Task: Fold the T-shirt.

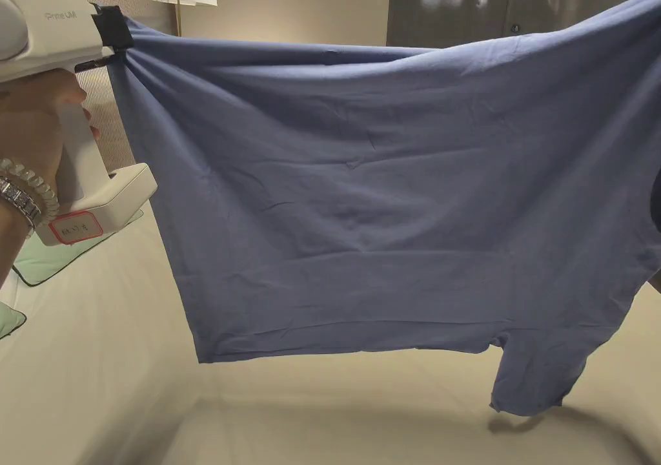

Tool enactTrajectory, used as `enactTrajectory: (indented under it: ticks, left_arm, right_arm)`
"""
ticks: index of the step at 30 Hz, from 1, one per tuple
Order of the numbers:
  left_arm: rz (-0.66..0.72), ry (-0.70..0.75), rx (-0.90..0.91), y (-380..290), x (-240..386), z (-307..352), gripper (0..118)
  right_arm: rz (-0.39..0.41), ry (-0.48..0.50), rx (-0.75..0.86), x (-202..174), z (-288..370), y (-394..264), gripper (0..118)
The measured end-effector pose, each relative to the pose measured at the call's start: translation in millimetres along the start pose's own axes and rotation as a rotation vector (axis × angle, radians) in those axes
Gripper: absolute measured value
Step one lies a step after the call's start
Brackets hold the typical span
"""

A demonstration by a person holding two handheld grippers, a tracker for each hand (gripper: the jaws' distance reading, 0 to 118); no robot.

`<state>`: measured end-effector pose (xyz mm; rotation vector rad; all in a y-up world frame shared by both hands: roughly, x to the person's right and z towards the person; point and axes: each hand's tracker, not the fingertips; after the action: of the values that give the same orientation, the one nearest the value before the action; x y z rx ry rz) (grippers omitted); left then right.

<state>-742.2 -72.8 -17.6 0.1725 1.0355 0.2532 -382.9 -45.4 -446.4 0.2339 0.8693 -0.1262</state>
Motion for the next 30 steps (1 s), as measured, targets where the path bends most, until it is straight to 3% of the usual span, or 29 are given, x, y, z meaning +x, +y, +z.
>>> enactTrajectory:
  ticks: [14,26,30]
  left_arm:
    - [-0.039,0.014,-0.166,-72.5,-9.8,48.3,1]
    - [-0.113,0.016,-0.391,-137.3,-36.2,168.8,1]
    - [-0.139,0.028,-0.473,-168.7,-52.2,218.4,1]
  right_arm:
    - [0.026,0.014,-0.205,11.6,48.2,-73.9,1]
    - [0.075,0.066,-0.43,30.5,202.3,-129.7,1]
    - [0.051,0.084,-0.531,42.2,257.4,-153.6,1]
